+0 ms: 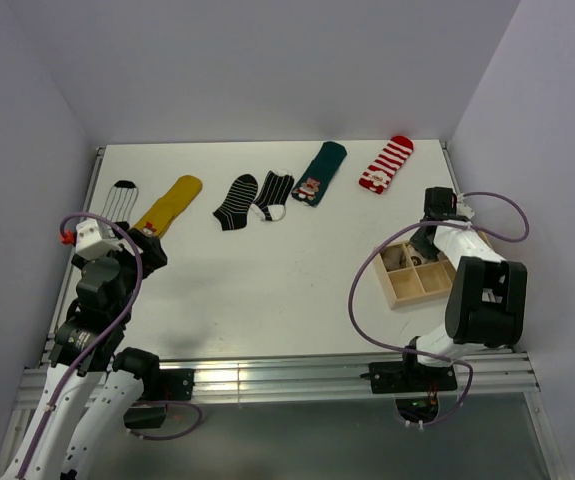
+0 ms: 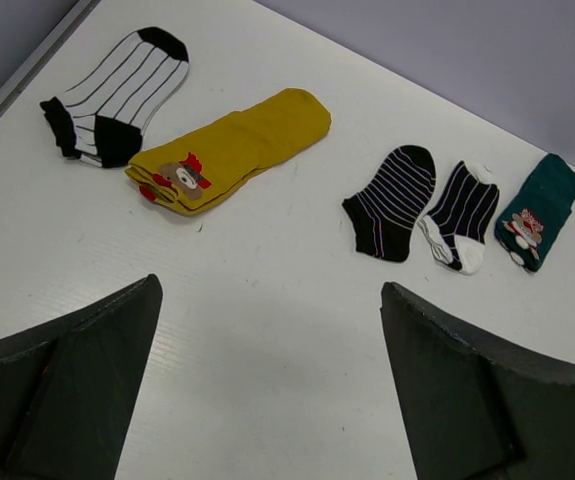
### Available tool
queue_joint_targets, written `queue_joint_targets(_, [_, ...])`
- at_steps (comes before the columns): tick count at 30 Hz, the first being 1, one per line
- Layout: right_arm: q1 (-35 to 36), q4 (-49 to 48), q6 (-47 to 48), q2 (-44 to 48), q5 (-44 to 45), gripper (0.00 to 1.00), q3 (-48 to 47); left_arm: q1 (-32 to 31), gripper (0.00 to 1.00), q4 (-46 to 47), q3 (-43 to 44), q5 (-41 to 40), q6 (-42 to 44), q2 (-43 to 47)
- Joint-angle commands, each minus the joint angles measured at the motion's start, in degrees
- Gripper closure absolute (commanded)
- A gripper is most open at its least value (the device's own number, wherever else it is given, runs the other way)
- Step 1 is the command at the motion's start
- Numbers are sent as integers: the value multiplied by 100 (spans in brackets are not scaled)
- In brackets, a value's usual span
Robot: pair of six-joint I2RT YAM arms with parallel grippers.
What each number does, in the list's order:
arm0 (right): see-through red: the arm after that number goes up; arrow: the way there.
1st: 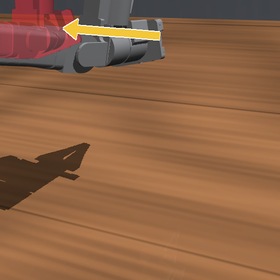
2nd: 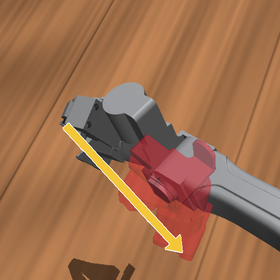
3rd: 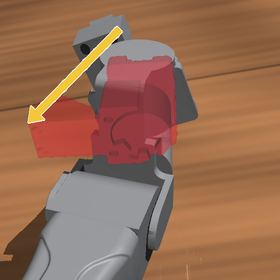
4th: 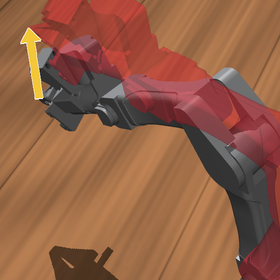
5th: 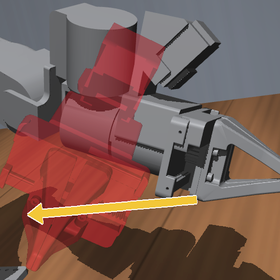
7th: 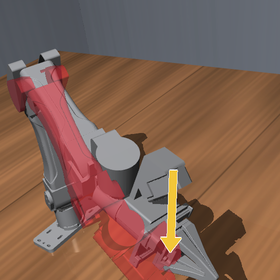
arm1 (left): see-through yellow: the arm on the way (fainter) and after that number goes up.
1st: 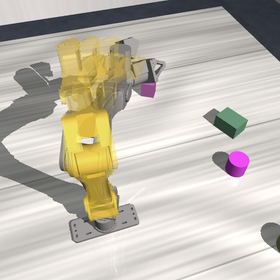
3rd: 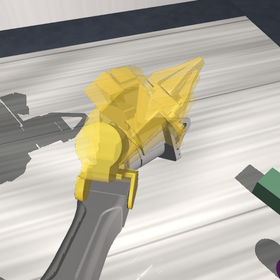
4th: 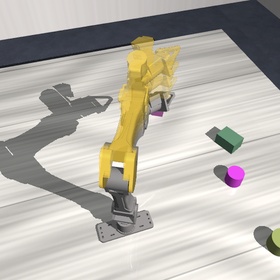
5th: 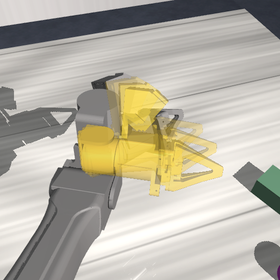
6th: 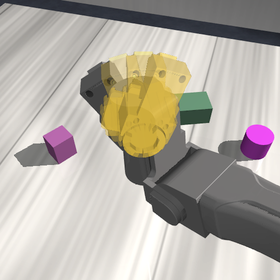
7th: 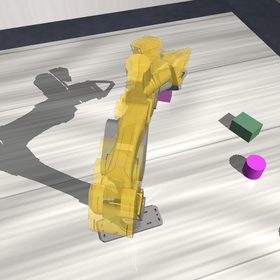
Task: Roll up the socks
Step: Place the sock in the storage box.
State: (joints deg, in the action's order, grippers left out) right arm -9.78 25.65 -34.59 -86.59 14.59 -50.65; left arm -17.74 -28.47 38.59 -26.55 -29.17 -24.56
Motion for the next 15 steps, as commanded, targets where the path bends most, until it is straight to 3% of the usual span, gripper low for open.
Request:
queue_joint_targets(1, [-24,212,-31,35,159,66,-14,-19,3,201,-36,62,104,48])
queue_joint_targets(8, [722,397,338,853,404,47,-787,-19,3,219,-36,53,96,65])
queue_joint_targets(15, [2058,-261,1155,1022,-342,46,-1464,-10,1,210,-44,-61,52,13])
